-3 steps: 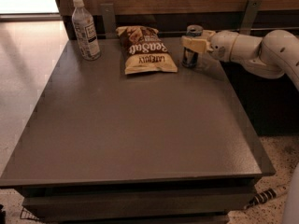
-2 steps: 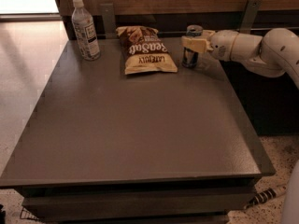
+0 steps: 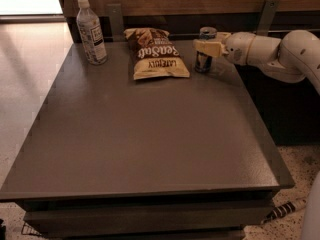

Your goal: Move redbull can near brown chip bag

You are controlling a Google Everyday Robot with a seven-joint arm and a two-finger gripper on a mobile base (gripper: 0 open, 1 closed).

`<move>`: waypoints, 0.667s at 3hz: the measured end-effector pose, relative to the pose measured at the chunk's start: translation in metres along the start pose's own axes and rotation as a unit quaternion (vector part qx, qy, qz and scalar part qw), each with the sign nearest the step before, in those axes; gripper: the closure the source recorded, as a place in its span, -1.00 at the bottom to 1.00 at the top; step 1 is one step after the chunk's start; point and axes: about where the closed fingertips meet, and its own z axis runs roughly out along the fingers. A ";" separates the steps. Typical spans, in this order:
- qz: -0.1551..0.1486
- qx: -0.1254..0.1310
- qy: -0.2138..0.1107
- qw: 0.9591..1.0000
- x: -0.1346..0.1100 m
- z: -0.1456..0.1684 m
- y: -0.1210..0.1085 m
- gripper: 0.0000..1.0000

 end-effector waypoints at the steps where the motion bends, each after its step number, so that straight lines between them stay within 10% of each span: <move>1: 0.000 -0.002 0.000 1.000 0.000 0.003 0.002 -0.87; 2: 0.000 -0.004 0.000 1.000 0.000 0.005 0.003 -1.00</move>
Offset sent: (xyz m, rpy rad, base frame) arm 0.0004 0.0033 -0.0003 0.0010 0.0006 0.0046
